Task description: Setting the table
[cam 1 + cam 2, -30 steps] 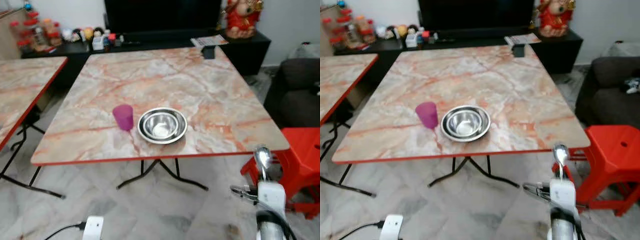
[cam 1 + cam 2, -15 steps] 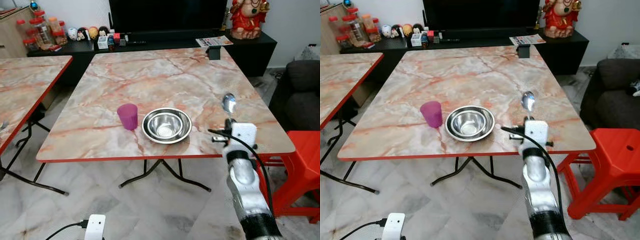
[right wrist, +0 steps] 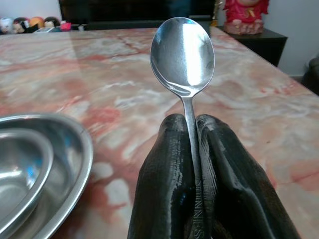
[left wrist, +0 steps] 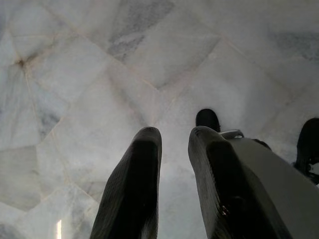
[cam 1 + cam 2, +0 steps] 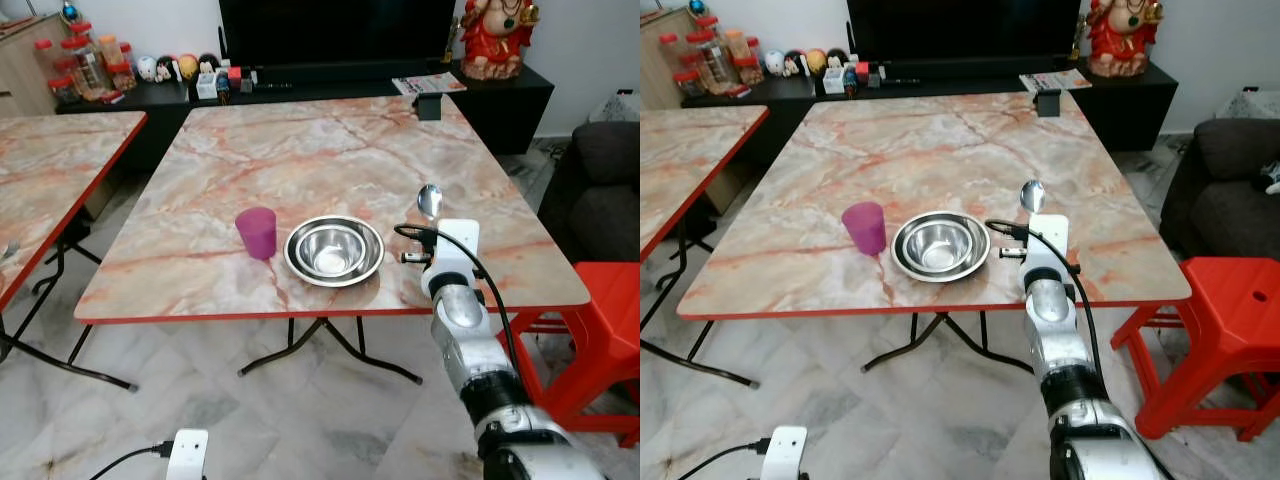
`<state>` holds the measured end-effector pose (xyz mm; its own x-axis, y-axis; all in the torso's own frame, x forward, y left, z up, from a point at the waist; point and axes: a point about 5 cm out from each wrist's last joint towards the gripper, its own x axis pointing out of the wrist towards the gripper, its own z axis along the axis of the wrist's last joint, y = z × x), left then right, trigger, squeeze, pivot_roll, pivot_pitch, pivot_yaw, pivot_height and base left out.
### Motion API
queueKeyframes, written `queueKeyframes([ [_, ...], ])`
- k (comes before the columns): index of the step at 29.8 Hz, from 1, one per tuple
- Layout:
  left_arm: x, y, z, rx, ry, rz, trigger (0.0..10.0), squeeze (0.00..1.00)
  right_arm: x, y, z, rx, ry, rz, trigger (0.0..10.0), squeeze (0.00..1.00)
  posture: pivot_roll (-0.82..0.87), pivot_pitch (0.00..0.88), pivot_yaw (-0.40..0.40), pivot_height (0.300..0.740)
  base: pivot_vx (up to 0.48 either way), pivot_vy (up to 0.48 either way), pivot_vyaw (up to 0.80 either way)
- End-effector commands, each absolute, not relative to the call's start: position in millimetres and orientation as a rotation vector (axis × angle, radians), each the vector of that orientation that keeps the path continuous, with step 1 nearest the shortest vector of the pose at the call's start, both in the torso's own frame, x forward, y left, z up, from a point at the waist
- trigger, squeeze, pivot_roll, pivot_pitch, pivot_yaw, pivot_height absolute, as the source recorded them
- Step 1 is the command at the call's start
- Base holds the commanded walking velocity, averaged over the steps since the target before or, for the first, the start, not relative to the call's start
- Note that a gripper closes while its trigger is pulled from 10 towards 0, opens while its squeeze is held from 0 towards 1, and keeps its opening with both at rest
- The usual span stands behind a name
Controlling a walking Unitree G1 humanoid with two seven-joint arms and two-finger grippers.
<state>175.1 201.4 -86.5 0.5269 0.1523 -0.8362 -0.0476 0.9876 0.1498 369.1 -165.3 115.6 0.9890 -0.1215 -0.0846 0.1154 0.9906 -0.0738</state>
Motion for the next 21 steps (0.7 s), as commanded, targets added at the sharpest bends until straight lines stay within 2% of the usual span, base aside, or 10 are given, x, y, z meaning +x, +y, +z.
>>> queueKeyframes([
  [1, 174.6, 206.3, -85.7, 0.106, 1.001, 0.133, 10.0, 0.0, 373.0, -167.0, 118.1, -0.066, 0.105, -0.13, 10.0, 0.0, -0.07, 0.0, 0.03, 0.74, 0.0, 0.0, 0.0],
  [9, 176.6, 202.5, -85.2, 0.089, 0.982, 0.126, 10.0, 0.0, 380.4, -165.7, 120.5, -0.07, 0.141, -0.094, 10.0, 0.0, -0.06, 0.0, 0.022, 0.74, 0.0, 0.0, 0.0],
  [21, 153.0, 204.4, -94.3, 0.085, 1.02, 0.132, 10.0, 0.0, 384.9, -171.3, 119.4, -0.039, 0.209, -0.077, 10.0, 0.0, -0.05, 0.02, 0.007, 0.74, 0.0, 0.0, 0.0],
])
